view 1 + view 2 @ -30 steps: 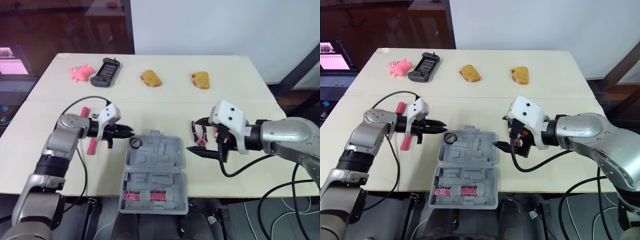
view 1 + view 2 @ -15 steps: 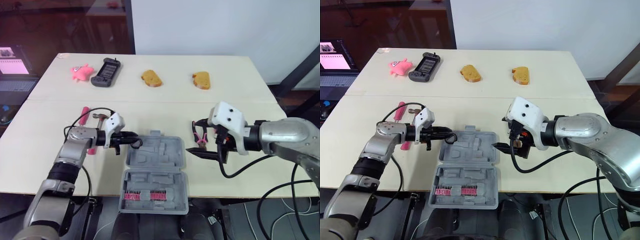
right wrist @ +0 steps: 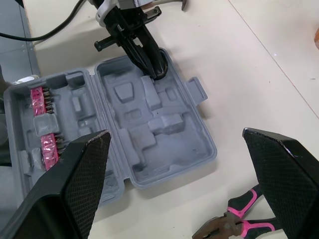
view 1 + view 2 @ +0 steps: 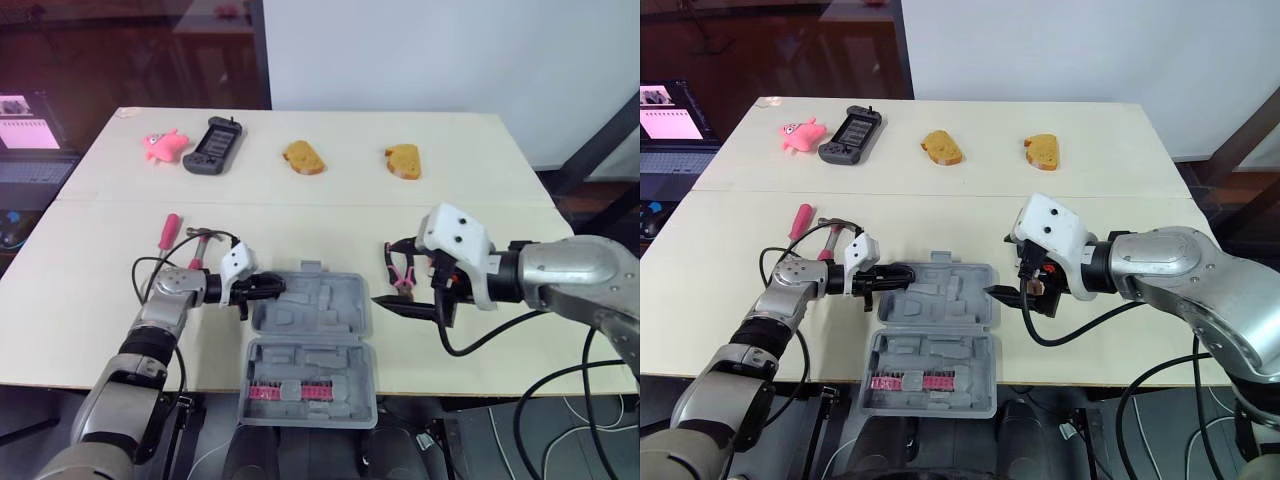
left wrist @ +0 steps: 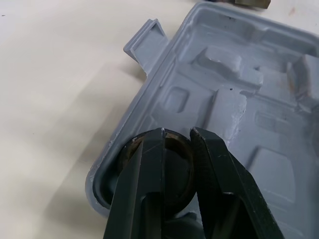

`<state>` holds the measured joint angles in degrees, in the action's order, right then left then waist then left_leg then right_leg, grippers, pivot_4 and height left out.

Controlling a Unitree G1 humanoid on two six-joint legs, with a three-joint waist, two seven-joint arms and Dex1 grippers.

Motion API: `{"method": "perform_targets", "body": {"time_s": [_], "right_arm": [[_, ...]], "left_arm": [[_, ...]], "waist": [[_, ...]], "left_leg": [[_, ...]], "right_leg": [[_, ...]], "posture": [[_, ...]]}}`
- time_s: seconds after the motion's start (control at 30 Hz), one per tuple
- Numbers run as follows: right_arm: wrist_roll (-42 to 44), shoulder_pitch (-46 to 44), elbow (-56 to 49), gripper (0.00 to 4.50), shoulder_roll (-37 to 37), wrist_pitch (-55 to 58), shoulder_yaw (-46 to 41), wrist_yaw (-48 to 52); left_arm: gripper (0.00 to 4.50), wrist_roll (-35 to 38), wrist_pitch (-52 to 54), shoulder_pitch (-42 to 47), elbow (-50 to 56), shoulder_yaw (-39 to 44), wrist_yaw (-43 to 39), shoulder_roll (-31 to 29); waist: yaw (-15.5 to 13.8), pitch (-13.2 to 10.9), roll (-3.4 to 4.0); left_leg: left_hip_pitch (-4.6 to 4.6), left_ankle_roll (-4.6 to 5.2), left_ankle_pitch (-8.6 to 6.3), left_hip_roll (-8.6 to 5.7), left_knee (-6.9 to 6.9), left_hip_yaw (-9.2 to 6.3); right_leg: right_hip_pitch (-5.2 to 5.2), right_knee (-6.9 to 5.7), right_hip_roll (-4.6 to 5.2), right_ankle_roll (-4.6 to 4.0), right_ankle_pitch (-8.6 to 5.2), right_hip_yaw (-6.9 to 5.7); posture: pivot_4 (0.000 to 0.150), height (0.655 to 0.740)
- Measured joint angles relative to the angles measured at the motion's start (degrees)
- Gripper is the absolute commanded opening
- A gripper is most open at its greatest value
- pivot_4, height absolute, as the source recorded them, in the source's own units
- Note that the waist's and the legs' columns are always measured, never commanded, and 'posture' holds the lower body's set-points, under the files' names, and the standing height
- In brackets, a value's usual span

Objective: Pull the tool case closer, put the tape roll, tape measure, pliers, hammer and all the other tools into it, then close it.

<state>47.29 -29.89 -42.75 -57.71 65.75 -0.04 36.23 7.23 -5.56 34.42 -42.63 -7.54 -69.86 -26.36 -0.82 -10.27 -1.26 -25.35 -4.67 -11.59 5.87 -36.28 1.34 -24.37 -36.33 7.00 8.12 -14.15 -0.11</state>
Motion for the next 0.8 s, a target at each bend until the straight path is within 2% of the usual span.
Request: {"method": "perform_targets", "body": {"time_s": [0.13, 0.17, 0.23, 0.27, 0.4, 0.57, 0.63, 0.8], "right_arm": [[1.2, 1.7, -0.1, 4.50, 3.5, -0.7, -3.0, -1.6], [2.2, 2.3, 0.3, 4.50, 4.6, -0.6, -4.0, -1.9], [4.7, 4.9, 2.8, 4.50, 8.0, -2.4, -7.5, -1.0], [4.8, 7.6, 5.1, 4.50, 9.6, -5.3, -10.6, 0.0], [-0.6, 20.9, 10.4, 4.50, 7.7, -13.4, -17.4, 4.9], [-6.2, 38.0, 13.8, 4.50, 7.9, -24.1, -28.4, 12.4], [-7.7, 44.1, 16.1, 4.50, 8.5, -26.8, -33.5, 14.9], [-10.6, 50.1, 22.3, 4.50, 10.8, -33.1, -37.7, 18.2]], "left_arm": [[0.88, 2.1, 6.7, -0.7, 7.1, 0.7, -0.7, -1.8], [1.10, 3.4, 9.0, -0.7, 10.0, 1.8, -0.6, -2.4], [1.70, 5.5, 13.0, -0.9, 15.5, 4.0, 0.1, -4.5], [2.23, 6.4, 15.0, -1.4, 18.4, 5.4, 0.5, -6.2], [4.39, 8.2, 18.5, -7.0, 22.8, 10.6, 1.8, -13.0], [4.45, 11.3, 17.2, -19.3, 24.3, 21.8, 3.9, -19.5], [4.45, 12.1, 14.4, -24.7, 21.8, 27.4, 3.9, -22.5], [4.45, 12.4, 6.5, -30.3, 11.1, 35.7, 5.8, -24.7]], "waist": [[0.0, 0.0, -0.03], [0.1, 0.0, -0.03], [0.1, 0.0, -0.09], [0.1, 0.0, -0.08], [0.0, 0.0, -0.04], [0.2, 0.0, -0.05], [0.2, 0.0, -0.05], [-0.1, 0.1, -0.09]], "left_leg": [[-0.02, 0.00, 0.00, 0.00, 0.02, -0.02], [-0.02, 0.00, 0.00, 0.00, 0.02, -0.02], [-0.01, 0.00, 0.00, 0.01, 0.03, -0.03], [-0.01, 0.00, 0.00, 0.00, 0.04, -0.03], [0.02, 0.00, 0.00, 0.00, 0.11, -0.01], [0.06, 0.00, 0.00, 0.01, 0.12, -0.01], [0.12, 0.00, 0.00, 0.01, 0.15, -0.01], [0.18, -0.03, -0.01, 0.01, 0.13, 0.00]], "right_leg": [[-0.01, 0.00, 0.00, 0.00, 0.00, -0.01], [-0.02, 0.00, 0.00, 0.00, 0.00, -0.01], [-0.01, 0.00, 0.00, 0.01, 0.00, -0.01], [0.00, 0.01, 0.00, 0.01, 0.01, -0.01], [0.01, 0.07, 0.00, 0.02, 0.00, -0.02], [0.02, 0.06, 0.00, 0.01, -0.01, -0.01], [0.04, 0.07, 0.00, 0.00, -0.01, -0.01], [0.19, 0.17, 0.00, -0.26, -0.14, -0.01]], "posture": [[0.150, 0.7207], [0.150, 0.7207], [0.150, 0.7207], [0.150, 0.7207], [0.150, 0.7207], [0.150, 0.7207], [0.150, 0.7207], [0.150, 0.7207]]}}
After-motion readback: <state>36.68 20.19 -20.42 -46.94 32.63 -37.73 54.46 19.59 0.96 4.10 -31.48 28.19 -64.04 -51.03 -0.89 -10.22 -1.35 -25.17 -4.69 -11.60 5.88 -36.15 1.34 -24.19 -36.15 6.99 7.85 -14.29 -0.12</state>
